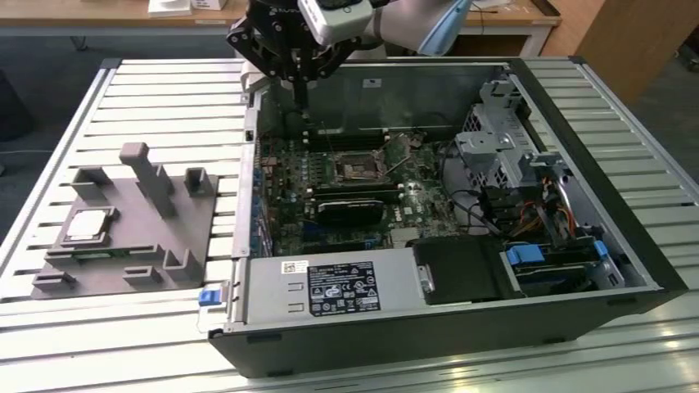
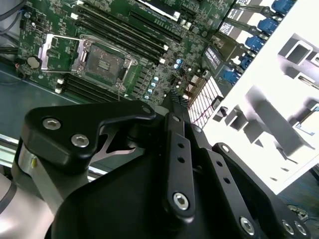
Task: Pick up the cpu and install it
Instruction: 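Reach for the cpu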
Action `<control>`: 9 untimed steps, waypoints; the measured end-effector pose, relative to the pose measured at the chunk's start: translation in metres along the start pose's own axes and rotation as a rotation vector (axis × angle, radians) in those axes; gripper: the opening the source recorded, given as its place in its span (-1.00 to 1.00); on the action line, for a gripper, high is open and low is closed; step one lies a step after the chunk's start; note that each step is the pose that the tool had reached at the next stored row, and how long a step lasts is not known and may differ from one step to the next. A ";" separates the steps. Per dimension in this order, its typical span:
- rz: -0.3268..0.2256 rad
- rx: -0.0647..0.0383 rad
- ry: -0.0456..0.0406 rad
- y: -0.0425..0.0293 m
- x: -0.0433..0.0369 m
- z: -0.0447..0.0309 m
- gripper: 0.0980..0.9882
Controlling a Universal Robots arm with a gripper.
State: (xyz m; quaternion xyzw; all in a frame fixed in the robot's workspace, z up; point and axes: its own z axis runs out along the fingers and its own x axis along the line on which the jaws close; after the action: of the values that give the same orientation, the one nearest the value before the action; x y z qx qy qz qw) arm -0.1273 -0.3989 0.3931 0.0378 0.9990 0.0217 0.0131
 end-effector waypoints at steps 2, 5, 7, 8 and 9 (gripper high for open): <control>0.000 0.000 0.0000 -0.0001 0.0008 0.0000 -0.98; 0.000 0.000 0.0000 -0.0001 0.0019 0.0001 -0.98; 0.000 0.000 0.0000 -0.0002 0.0027 0.0002 -0.98; 0.000 0.000 0.0000 -0.0003 0.0032 0.0002 -0.98; 0.000 0.000 0.0000 -0.0003 0.0037 0.0002 -0.98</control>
State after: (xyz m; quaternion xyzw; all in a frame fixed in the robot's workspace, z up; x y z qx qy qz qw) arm -0.1310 -0.3990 0.3928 0.0379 0.9990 0.0217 0.0131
